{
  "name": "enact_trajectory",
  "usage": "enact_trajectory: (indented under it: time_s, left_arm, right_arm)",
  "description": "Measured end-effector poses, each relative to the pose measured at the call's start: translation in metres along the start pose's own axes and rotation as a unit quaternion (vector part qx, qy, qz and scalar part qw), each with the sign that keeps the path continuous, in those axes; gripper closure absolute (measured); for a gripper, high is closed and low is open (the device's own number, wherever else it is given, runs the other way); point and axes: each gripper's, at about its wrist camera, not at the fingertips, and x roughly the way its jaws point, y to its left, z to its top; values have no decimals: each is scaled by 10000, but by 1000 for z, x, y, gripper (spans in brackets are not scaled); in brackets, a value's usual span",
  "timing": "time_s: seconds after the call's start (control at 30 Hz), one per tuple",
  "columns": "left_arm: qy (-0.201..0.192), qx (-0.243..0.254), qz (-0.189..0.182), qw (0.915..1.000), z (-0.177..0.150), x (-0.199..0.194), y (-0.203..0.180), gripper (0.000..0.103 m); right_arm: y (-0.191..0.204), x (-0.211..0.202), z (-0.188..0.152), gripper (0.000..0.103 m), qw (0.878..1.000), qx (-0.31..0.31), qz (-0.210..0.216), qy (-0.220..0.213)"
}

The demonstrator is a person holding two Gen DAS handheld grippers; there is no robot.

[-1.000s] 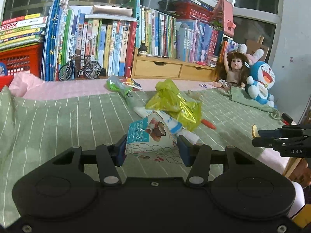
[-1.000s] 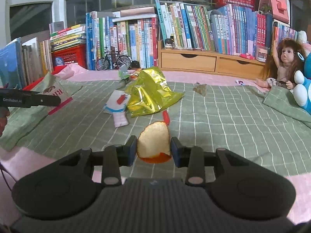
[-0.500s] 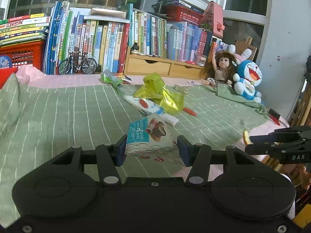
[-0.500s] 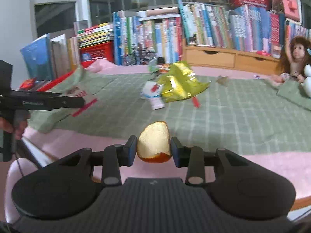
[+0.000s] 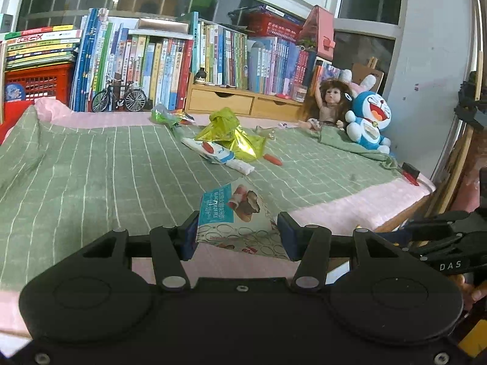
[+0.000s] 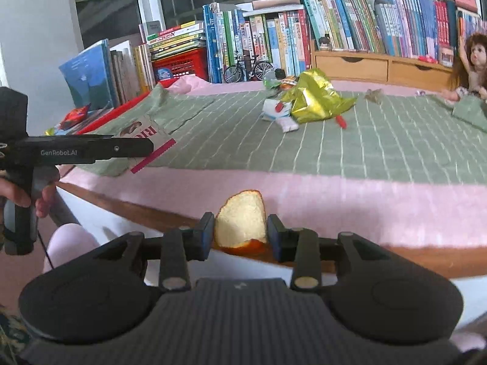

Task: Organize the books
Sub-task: 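Carry the packet with the left tool while the right tool carries the apple slice past the bed edge, then lower the packet below the bed edge and open the left tool while the right tool releases the apple slice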

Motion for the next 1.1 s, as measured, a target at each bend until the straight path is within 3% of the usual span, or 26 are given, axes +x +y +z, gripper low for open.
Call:
enact_trajectory:
  time_s: [0.23, 0.5, 0.7, 1.1]
  left_arm:
    - [117, -294, -40, 9995, -27, -26, -6, 52]
    - [635, -350, -164, 9972, -64, -42, -21, 53]
    - [1180, -160, -301, 9924, -91, -29, -35, 53]
    - [1743, 119, -280, 9842, -111, 7, -42, 53]
  right_arm:
    - [12, 1, -20, 61, 9996, 82, 98, 237]
    - [20, 8, -41, 61, 9985, 168, 134, 510]
    - [24, 12, -52, 61, 9974, 134, 21, 708]
    - [26, 25, -63, 61, 9945, 232, -58, 1023]
